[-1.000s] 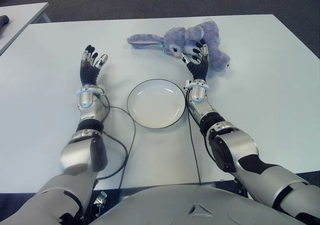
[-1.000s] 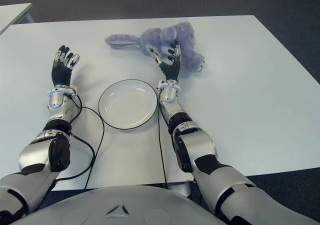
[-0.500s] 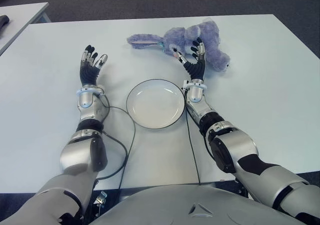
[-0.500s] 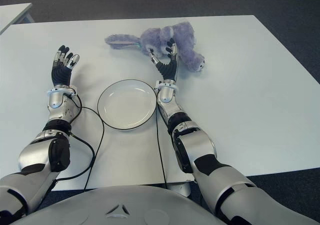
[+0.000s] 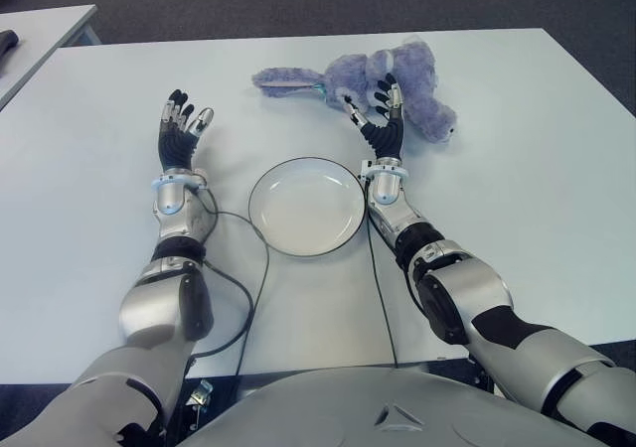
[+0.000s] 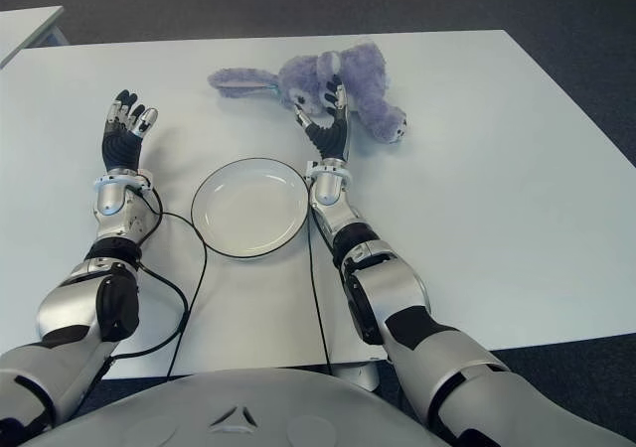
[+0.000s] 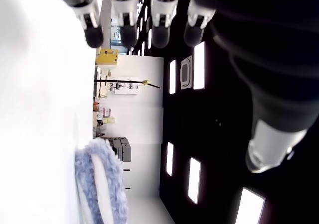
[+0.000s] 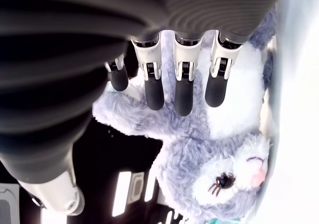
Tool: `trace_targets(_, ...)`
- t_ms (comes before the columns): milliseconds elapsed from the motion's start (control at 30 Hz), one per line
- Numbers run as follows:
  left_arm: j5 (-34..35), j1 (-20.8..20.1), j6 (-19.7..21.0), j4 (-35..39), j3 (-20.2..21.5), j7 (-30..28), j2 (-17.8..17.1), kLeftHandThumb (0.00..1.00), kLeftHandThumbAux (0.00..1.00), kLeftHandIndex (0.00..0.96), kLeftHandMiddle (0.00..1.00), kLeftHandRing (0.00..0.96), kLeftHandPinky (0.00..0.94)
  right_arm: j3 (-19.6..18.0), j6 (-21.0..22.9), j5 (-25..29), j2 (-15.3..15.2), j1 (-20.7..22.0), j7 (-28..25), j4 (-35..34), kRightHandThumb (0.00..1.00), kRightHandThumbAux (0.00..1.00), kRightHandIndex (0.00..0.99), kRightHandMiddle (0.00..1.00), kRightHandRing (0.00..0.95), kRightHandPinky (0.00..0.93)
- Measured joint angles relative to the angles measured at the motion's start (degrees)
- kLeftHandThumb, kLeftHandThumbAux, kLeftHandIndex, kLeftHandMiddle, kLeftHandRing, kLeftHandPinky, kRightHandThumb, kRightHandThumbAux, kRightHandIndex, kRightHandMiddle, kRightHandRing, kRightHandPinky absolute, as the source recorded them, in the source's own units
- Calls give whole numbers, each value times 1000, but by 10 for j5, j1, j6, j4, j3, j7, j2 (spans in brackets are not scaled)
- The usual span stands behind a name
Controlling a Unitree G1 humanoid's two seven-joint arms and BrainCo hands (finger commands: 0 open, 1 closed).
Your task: Put the doll into the plate.
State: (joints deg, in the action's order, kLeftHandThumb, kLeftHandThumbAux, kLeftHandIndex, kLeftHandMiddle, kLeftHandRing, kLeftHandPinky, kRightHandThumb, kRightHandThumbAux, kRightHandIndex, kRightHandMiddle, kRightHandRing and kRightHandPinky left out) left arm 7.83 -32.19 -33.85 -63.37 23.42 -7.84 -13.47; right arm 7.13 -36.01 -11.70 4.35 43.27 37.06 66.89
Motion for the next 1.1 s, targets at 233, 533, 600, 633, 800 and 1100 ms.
trace_targets(233,0,0,0,0,0,0,0,26,663,22,59,48,65,8,-2,-2,0,1,1,0,247,679,28,161,179,200)
trace_targets(533,0,0,0,0,0,0,0,21,664,17,54,42,59,15,-7,-7,0,1,4,0,248,688,27,157,173,185)
trace_targets(600,0,0,0,0,0,0,0,20,662,16,53,41,59,16,-7,-9,0,1,6,0,252,689,28,158,172,184)
trace_targets(633,0,0,0,0,0,0,0,21,660,16,53,41,59,16,-8,-11,0,1,6,0,263,691,29,158,170,183)
trace_targets(800,0,0,0,0,0,0,0,21,659,16,54,40,56,17,-13,-16,0,1,9,0,292,687,30,155,167,187)
trace_targets(1100,0,0,0,0,0,0,0,24,637,21,64,47,65,17,-16,-16,-1,3,11,0,221,647,32,146,172,193)
